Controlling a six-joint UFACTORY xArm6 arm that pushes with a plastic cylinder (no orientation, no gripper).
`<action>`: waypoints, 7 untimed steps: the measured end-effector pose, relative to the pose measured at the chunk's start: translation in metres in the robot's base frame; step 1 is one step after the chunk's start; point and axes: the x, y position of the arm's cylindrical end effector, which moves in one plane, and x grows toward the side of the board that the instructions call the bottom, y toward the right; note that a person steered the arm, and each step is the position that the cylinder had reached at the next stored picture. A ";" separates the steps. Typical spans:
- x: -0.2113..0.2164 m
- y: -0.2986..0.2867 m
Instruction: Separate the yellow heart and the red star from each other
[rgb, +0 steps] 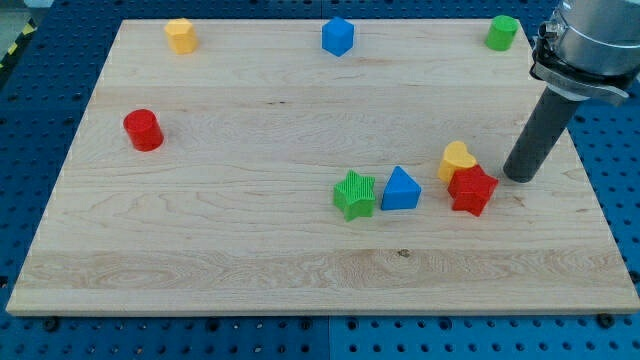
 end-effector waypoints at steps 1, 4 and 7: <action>-0.001 -0.009; -0.010 -0.053; 0.028 -0.104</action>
